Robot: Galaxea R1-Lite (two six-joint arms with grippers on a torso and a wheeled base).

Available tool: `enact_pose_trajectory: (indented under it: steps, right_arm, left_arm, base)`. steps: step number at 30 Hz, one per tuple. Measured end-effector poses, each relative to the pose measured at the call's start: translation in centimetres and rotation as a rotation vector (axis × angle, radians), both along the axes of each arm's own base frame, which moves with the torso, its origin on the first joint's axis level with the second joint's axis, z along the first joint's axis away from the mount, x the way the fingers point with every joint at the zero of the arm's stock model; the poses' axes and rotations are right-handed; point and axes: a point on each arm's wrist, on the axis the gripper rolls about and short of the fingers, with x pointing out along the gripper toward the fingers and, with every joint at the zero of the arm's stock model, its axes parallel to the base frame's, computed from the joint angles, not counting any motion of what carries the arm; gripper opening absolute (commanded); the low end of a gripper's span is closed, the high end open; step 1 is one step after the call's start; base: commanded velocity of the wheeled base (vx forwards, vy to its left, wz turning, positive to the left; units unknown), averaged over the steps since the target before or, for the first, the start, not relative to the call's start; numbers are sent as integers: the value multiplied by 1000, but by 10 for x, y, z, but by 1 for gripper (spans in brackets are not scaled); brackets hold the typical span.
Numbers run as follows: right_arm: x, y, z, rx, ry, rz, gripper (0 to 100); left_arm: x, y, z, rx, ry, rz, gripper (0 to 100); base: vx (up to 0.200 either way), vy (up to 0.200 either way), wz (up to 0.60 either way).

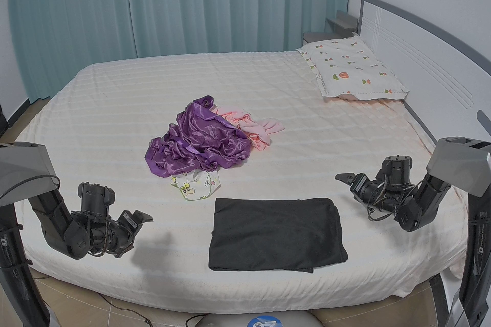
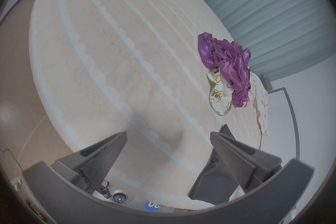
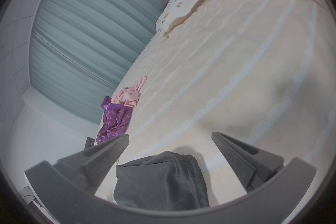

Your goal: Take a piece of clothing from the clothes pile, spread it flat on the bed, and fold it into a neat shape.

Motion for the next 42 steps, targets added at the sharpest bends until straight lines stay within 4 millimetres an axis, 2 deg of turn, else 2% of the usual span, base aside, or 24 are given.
enact_pose_trajectory:
  steps: [5,12,18,21,27,33,34,38,42]
  right_arm:
    - [-24,-11,44,-33,-80,-4,100]
    - [-80,-23,105,-132,-226,21,100]
    - [-140,-32,146,-261,-362,37,100]
    - [-163,-35,159,-304,-411,37,100]
    - [-216,-43,181,-389,-492,28,100]
    - [-268,-49,188,-480,-514,38,100]
    - [-279,-50,187,-501,-510,43,100]
    - [-308,-52,186,-559,-520,54,100]
    - [-335,-54,186,-618,-561,57,100]
  left_arm:
    - [-7,-5,30,13,-96,-11,100]
    - [-32,-5,87,82,-249,-24,100]
    - [-77,0,146,117,-411,-18,100]
    - [-99,4,166,131,-460,-12,100]
    - [-162,14,204,178,-583,-6,100]
    - [-229,22,217,249,-695,9,100]
    - [-244,24,216,273,-715,10,100]
    - [-285,28,207,344,-757,6,100]
    - [-317,31,194,422,-791,-4,100]
  base:
    - [0,0,0]
    - [0,0,0]
    - [0,0,0]
    - [0,0,0]
    - [0,0,0]
    - [0,0,0]
    - [0,0,0]
    - [0,0,0]
    - [0,0,0]
